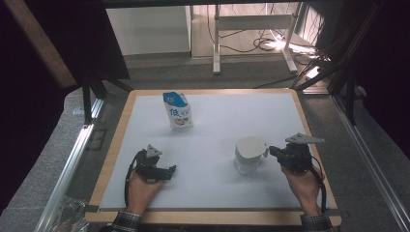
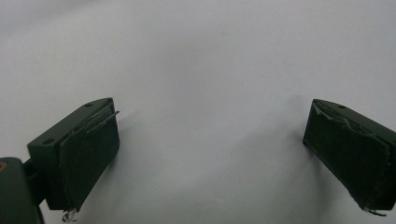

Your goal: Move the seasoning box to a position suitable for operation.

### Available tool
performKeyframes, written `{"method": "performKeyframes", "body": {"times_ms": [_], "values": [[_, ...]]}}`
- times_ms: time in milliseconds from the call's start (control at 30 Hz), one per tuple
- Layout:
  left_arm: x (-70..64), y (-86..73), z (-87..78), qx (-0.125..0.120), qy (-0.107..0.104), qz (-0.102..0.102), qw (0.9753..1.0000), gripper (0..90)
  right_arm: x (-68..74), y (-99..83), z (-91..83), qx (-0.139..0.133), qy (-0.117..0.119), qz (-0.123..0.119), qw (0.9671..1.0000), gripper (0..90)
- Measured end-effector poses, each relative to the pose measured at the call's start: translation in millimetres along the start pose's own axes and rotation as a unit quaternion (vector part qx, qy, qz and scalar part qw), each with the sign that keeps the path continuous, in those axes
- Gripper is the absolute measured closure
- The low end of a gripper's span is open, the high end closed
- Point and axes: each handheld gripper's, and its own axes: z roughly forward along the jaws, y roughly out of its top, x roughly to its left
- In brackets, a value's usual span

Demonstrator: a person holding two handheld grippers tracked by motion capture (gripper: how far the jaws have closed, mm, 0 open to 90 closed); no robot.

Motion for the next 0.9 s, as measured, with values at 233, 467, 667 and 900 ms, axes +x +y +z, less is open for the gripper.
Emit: {"method": "performKeyframes", "body": {"times_ms": [233, 467, 667, 900], "values": [[0.0, 0.0, 0.0, 0.0, 0.0, 0.0, 1.0, 3.3, 3.9, 17.8, -3.8, -0.008, 0.008, -0.013, 0.9999, 89.8], [-0.4, -0.1, 0.3, -0.003, 0.0, -0.003, 1.0, 3.3, 7.9, 31.0, -2.4, -0.013, 0.02, -0.023, 0.9995, 89.8], [-0.1, 0.1, 0.2, -0.003, 0.0, -0.001, 1.0, 3.3, 10.8, 35.3, 4.8, -0.008, 0.024, -0.034, 0.9991, 89.8], [-0.1, 0.0, 0.3, -0.003, 0.0, -0.001, 1.0, 3.3, 10.6, 35.6, 9.3, -0.008, 0.027, -0.04, 0.9988, 89.8]]}}
